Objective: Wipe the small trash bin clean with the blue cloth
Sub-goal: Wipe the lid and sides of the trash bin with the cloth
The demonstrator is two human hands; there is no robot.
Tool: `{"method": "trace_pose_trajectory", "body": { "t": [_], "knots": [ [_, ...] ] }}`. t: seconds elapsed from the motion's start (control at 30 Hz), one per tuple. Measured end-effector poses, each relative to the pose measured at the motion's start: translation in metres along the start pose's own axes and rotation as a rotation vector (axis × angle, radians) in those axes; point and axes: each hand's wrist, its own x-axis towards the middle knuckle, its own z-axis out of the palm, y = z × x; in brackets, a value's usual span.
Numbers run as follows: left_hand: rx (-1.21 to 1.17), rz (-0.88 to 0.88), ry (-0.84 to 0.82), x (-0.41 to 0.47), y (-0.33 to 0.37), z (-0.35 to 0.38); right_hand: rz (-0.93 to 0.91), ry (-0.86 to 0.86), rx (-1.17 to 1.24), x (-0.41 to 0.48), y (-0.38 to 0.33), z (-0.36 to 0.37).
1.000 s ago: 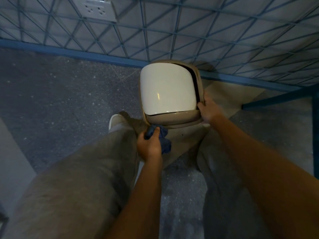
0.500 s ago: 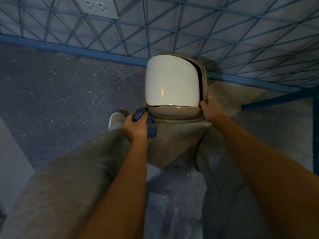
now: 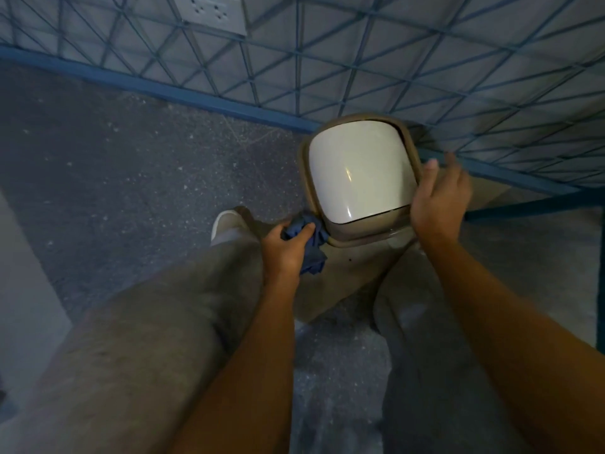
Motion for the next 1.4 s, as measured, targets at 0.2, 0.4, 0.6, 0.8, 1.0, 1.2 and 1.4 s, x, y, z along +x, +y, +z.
{"method": "trace_pose_trajectory", "body": {
  "t": [0.2,0.4,0.6,0.8,1.0,1.2,1.4],
  "knots": [
    [-0.036,-0.025,0.004,-0.010,-0.003,0.005,-0.551,-0.319,-0.238,-0.042,-0.055,0.013],
    [-0.053,-0.018,-0.020,-0.013,0.004,0.009,-0.614,-0.340,-0.461,-0.043,-0.050,0.029],
    [-0.008,-0.046,0.007,0.005,0.018,0.015,-0.617,-0.314,-0.475,-0.044,-0.045,0.027],
    [0.019,0.032,0.048,0.032,0.048,0.018,-0.582,-0.276,-0.471,-0.044,-0.049,0.031],
    [0.023,0.056,0.007,0.015,0.035,0.016,-0.576,-0.278,-0.485,-0.044,-0.049,0.032],
    [-0.131,-0.027,-0.008,-0.009,0.010,0.020,-0.585,-0.266,-0.483,-0.044,-0.050,0.032],
    [-0.166,0.083,0.018,0.013,0.050,0.018,-0.588,-0.265,-0.479,-0.045,-0.047,0.034]
  ]
}}
